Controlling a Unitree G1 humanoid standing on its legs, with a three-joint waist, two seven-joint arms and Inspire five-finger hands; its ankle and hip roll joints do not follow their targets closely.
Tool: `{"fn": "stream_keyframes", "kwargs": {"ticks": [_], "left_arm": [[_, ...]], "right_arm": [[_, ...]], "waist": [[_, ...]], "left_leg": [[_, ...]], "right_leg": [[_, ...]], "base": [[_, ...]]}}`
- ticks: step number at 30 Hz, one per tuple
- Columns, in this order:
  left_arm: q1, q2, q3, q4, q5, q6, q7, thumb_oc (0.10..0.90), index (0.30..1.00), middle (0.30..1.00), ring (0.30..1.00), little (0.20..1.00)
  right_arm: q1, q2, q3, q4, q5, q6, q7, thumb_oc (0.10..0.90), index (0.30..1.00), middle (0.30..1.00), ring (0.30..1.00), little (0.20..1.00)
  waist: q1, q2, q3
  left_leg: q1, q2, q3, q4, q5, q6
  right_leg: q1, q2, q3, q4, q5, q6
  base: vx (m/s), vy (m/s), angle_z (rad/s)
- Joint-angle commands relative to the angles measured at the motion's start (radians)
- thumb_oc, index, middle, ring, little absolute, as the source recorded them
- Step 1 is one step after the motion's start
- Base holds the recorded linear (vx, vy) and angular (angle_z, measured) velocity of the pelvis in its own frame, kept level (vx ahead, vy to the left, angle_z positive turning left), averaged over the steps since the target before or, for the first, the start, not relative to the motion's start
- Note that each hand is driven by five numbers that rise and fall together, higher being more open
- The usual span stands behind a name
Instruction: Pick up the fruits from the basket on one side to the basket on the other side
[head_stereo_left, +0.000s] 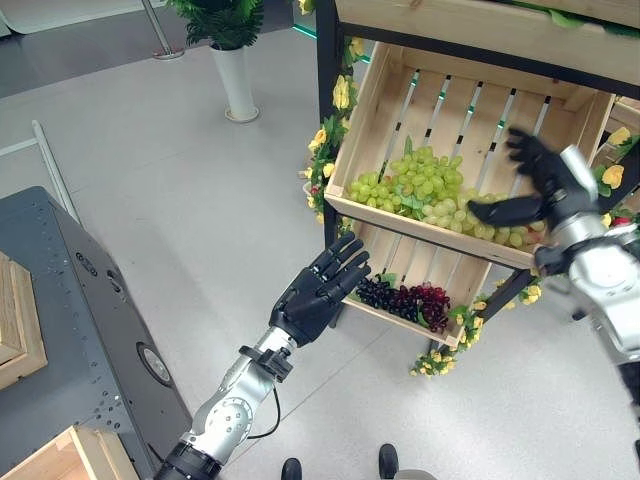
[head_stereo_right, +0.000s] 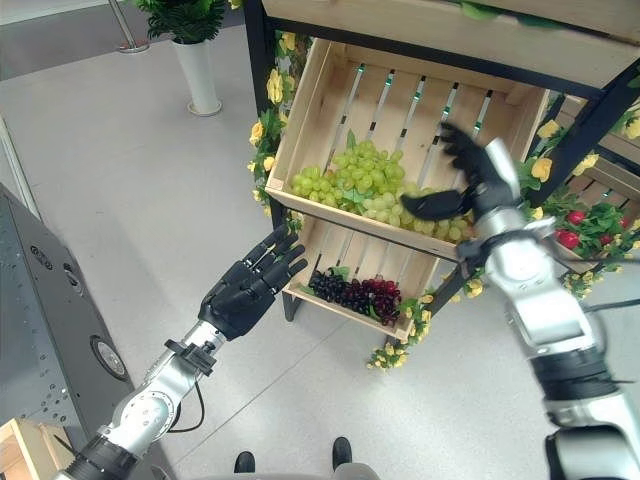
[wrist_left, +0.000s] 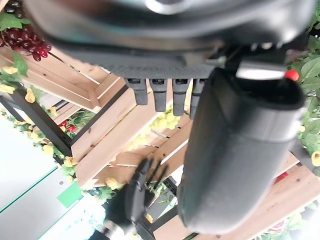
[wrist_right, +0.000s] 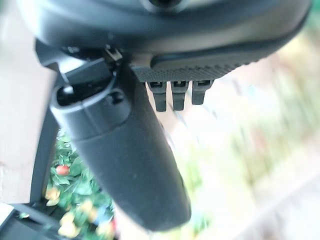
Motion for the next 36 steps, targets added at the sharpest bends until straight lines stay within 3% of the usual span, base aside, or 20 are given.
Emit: {"fn": "stream_keyframes", "kwargs": {"ticks": [1,3,9,15,21,25,27,33,34,36], "left_arm": [[-0.067,-0.016,0.032,-0.044,0.027,-0.104,-0.061,0.800,0.900,0.900,0.900,0.900],[-0.058,-0.025,0.032,-0.036,0.033,-0.121,-0.062,0.800,0.900,0.900,0.900,0.900],[-0.041,-0.034,0.036,-0.030,0.057,-0.173,-0.032,0.800,0.900,0.900,0.900,0.900],[-0.012,-0.043,0.055,-0.012,0.173,-0.237,0.023,0.800,0.900,0.900,0.900,0.900],[0.039,-0.037,0.106,0.051,0.231,-0.207,0.042,0.800,0.900,0.900,0.900,0.900],[0.085,-0.036,0.117,0.112,0.255,-0.185,-0.006,0.800,0.900,0.900,0.900,0.900],[0.106,-0.032,0.104,0.183,0.326,-0.197,-0.019,0.800,0.900,0.900,0.900,0.900],[0.118,-0.024,0.096,0.302,0.422,-0.173,-0.004,0.800,0.900,0.900,0.900,0.900],[0.120,-0.031,0.092,0.359,0.424,-0.156,0.004,0.800,0.900,0.900,0.900,0.900],[0.111,-0.047,0.087,0.437,0.441,-0.146,-0.011,0.800,0.900,0.900,0.900,0.900]], "right_arm": [[-0.044,0.019,-0.053,-0.098,0.133,-0.214,0.102,0.800,0.900,0.900,0.900,0.900],[-0.011,0.075,-0.041,-0.093,0.238,-0.240,0.173,0.800,0.900,0.900,0.900,0.900],[0.050,0.166,-0.009,-0.096,0.353,-0.275,0.255,0.800,0.900,0.900,0.900,0.900],[0.144,0.267,0.045,-0.078,0.396,-0.301,0.380,0.800,0.900,0.900,0.900,0.900],[0.264,0.345,0.136,0.062,0.335,-0.312,0.536,0.800,0.900,0.900,0.900,0.900],[0.321,0.371,0.195,0.189,0.269,-0.325,0.604,0.800,0.900,0.900,0.900,0.900],[0.337,0.394,0.236,0.267,0.227,-0.344,0.637,0.800,0.900,0.900,0.900,0.900],[0.358,0.391,0.278,0.423,0.094,-0.338,0.599,0.800,0.900,0.900,0.900,0.900],[0.360,0.388,0.281,0.498,0.005,-0.334,0.558,0.800,0.900,0.900,0.900,0.900],[0.361,0.390,0.282,0.585,-0.027,-0.319,0.530,0.800,0.900,0.900,0.900,0.900]], "waist": [[0.017,-0.038,-0.073],[0.022,-0.035,-0.076],[0.036,-0.030,-0.086],[0.055,-0.024,-0.087],[0.088,-0.013,-0.073],[0.106,-0.005,-0.058],[0.113,0.002,-0.035],[0.121,0.007,-0.016],[0.122,0.005,-0.017],[0.115,0.000,-0.018]], "left_leg": [[-0.005,-0.046,0.012,0.002,-0.057,0.069],[-0.005,-0.046,0.014,0.002,-0.057,0.066],[-0.013,-0.055,0.005,0.002,-0.056,0.067],[-0.021,-0.071,-0.004,0.002,-0.053,0.076],[-0.023,-0.096,-0.038,0.002,-0.040,0.102],[-0.023,-0.116,-0.065,0.002,-0.030,0.121],[-0.018,-0.134,-0.089,0.002,-0.019,0.137],[-0.028,-0.161,-0.132,0.017,-0.011,0.156],[-0.033,-0.167,-0.146,0.023,-0.009,0.159],[-0.036,-0.173,-0.159,0.023,-0.008,0.162]], "right_leg": [[0.041,-0.032,-0.016,0.002,0.002,-0.005],[0.042,-0.036,-0.025,0.002,0.001,-0.004],[0.039,-0.049,-0.043,0.002,0.002,0.000],[0.039,-0.068,-0.072,0.002,0.008,0.007],[0.021,-0.099,-0.094,0.069,-0.007,0.017],[0.005,-0.121,-0.109,0.137,-0.005,0.016],[-0.036,-0.134,-0.097,0.250,0.033,0.013],[-0.086,-0.118,-0.075,0.365,0.059,0.005],[-0.093,-0.108,-0.067,0.376,0.062,0.004],[-0.084,-0.069,-0.045,0.339,0.039,-0.002]], "base": [[0.00,0.000,0.00],[0.01,0.038,-0.01],[0.01,0.057,0.01],[0.02,0.124,0.08],[0.01,0.165,0.21],[0.00,0.189,0.31],[-0.02,0.186,0.25],[-0.01,0.054,0.25],[0.01,-0.038,0.35],[0.03,-0.102,0.44]]}}
